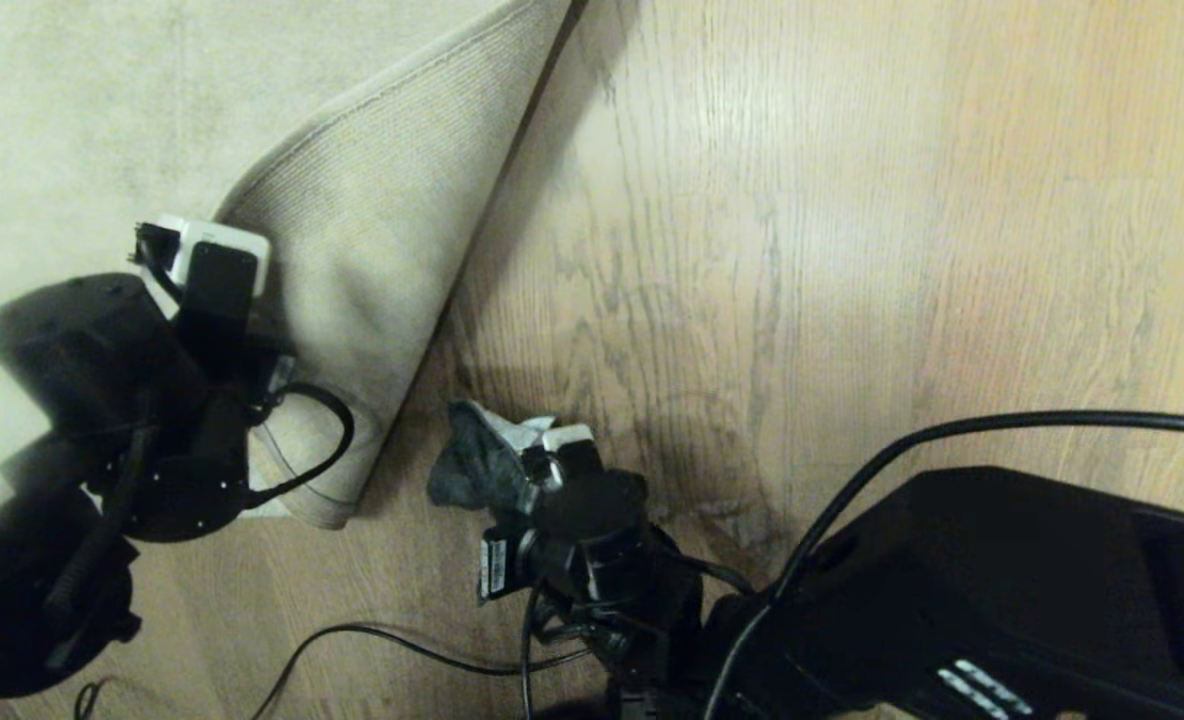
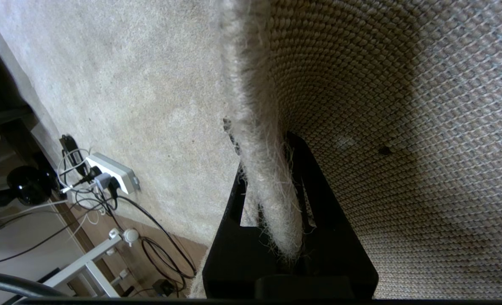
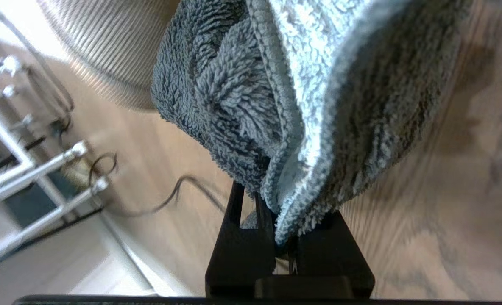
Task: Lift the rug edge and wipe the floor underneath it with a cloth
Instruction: Wipe the floor under the carpet with a rag
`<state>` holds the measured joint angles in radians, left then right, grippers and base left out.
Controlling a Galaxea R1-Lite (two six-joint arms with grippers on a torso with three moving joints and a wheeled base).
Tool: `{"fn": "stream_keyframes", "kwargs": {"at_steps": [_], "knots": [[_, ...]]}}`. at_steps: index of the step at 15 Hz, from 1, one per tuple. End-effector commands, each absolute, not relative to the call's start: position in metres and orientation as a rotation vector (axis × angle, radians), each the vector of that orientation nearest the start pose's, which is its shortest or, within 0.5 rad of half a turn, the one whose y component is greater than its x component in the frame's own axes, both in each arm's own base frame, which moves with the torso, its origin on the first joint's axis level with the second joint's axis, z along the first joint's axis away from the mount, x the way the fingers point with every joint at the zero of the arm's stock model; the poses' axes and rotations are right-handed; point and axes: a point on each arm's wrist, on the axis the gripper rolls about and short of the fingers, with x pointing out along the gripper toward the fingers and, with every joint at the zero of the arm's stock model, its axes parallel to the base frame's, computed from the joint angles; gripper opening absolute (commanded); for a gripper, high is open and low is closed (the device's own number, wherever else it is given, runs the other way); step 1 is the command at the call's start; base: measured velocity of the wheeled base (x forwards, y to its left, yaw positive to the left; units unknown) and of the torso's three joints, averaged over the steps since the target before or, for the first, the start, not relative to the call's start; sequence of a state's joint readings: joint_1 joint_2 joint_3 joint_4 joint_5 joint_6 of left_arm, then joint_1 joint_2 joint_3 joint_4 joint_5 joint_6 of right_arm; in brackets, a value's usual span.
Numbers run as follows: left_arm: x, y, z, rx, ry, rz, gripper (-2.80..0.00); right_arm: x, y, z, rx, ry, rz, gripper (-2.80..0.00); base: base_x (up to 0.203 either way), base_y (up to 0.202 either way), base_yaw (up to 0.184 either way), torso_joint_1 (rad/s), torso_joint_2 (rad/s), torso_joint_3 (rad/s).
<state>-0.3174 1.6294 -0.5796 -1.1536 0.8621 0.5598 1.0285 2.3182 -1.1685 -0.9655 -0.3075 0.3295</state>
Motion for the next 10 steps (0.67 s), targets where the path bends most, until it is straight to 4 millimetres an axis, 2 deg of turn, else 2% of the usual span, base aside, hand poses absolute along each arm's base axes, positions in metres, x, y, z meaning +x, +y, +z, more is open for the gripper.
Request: {"fn": "stream_keyframes", "kwargs": {"at_steps": [1, 5, 10], "knots": [[0.257, -0.066, 0.195, 0.488, 0.068, 0.558, -2.8, 0.24, 0.385, 0.058, 0.195, 0.268, 0.675, -2.8, 0.0, 0.0, 0.0, 0.0, 0.0, 0.0], [0.257, -0.067, 0.195, 0.488, 0.066, 0.556, -2.8, 0.25, 0.398, 0.056, 0.246, 0.19, 0.614, -2.8, 0.0, 0.0, 0.0, 0.0, 0.0, 0.0], [0.256, -0.067, 0.195, 0.488, 0.066, 0.556, -2.8, 0.259, 0.412, 0.047, 0.29, 0.129, 0.619, -2.8, 0.0, 0.0, 0.0, 0.0, 0.0, 0.0]]}}
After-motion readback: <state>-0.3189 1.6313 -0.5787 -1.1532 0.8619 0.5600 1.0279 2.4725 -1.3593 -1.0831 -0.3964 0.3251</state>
